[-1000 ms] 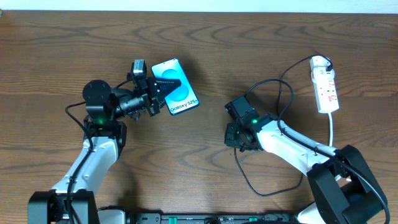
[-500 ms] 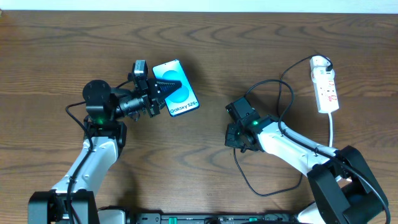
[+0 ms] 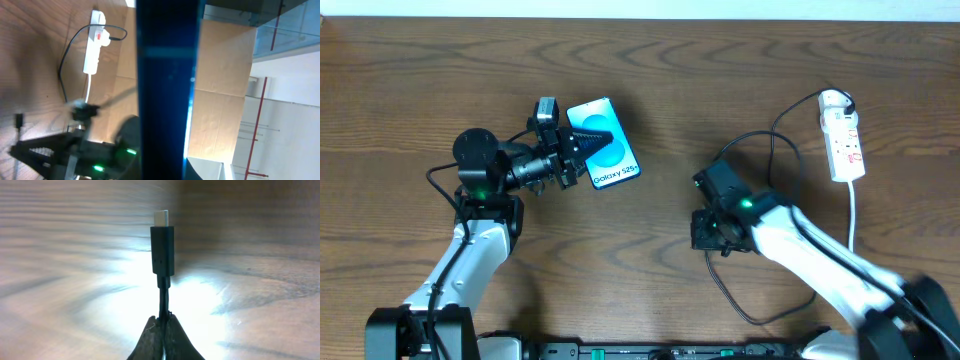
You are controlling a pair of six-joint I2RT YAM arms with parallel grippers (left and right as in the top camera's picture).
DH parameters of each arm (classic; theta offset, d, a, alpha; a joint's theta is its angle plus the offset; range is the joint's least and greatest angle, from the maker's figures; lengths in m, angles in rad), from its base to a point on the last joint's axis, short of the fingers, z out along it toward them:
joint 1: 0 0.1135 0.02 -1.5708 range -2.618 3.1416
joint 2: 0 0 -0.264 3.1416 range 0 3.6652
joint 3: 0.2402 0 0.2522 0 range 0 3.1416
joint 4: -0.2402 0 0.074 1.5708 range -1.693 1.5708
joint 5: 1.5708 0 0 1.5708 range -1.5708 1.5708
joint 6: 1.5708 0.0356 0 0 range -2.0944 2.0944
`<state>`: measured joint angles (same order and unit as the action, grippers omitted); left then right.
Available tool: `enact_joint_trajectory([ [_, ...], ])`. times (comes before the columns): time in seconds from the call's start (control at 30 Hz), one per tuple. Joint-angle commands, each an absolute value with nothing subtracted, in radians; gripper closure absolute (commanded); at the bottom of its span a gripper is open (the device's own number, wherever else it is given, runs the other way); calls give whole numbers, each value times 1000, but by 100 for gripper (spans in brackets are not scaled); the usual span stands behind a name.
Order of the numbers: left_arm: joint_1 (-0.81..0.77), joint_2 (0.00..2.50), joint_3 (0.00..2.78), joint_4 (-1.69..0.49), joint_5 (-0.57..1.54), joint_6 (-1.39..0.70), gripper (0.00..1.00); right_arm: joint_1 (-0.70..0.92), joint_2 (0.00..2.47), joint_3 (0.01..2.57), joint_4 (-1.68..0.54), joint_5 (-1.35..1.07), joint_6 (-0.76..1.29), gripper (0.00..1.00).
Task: Plug charger to phone and switch on socket
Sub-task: 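Align the USB-C plug under the phone's bottom port with the right gripper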
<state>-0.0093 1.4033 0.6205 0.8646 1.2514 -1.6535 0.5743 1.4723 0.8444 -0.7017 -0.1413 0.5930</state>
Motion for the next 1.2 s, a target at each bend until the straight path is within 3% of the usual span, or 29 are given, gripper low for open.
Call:
enact_joint_trajectory([
  [0.0,-6,1397,645,877,1268,-1658,93,576,1344,864,-690,-294,528,99],
  [0.3,-6,1397,645,899,1283,-1645,93,577,1134,864,-685,-665,334,99],
  [0.7,-10,1399,645,1090,1283,-1541,93,577,1165,864,-592,-1029,162,99],
  [0.93,-73,1414,645,1090,1237,-1528,93,578,1165,864,-516,-989,163,99],
  [1.17,-118,1422,645,1053,1153,-1385,93,577,1156,864,-539,-817,165,99],
])
